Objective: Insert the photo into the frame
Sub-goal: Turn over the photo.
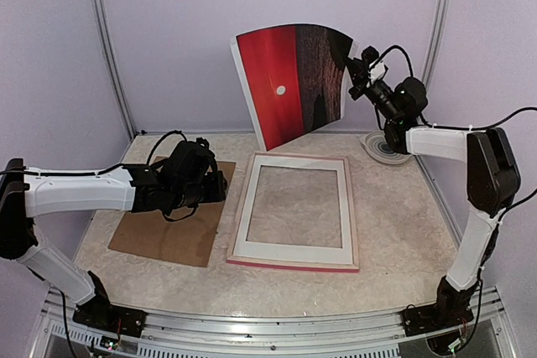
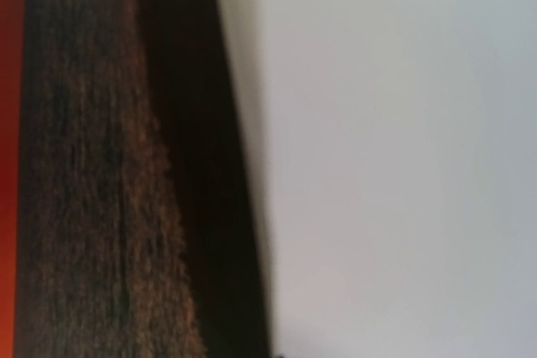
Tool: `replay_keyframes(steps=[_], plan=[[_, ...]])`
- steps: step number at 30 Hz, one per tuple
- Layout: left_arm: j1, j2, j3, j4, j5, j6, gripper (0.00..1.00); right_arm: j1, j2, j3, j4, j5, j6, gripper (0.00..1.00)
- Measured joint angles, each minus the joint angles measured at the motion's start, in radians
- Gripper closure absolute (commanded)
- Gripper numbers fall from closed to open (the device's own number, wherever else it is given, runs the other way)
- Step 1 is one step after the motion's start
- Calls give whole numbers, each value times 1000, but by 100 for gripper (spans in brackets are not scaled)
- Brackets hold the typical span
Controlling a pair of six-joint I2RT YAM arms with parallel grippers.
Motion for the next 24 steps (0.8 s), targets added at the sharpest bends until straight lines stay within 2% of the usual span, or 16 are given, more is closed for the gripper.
replay_keyframes(steps=[4, 8, 16, 24], plan=[[7, 0, 0, -1, 0, 2, 48, -1, 39, -10, 29, -11, -3, 100], [16, 0, 0, 0, 2, 4, 48, -5, 58, -89, 86, -50, -3, 100], [18, 0, -11, 13, 14, 5, 48, -20, 43, -392, 243, -115, 44, 100], [23, 0, -38, 30, 36, 5, 48, -20, -83, -629, 349, -144, 79, 100]])
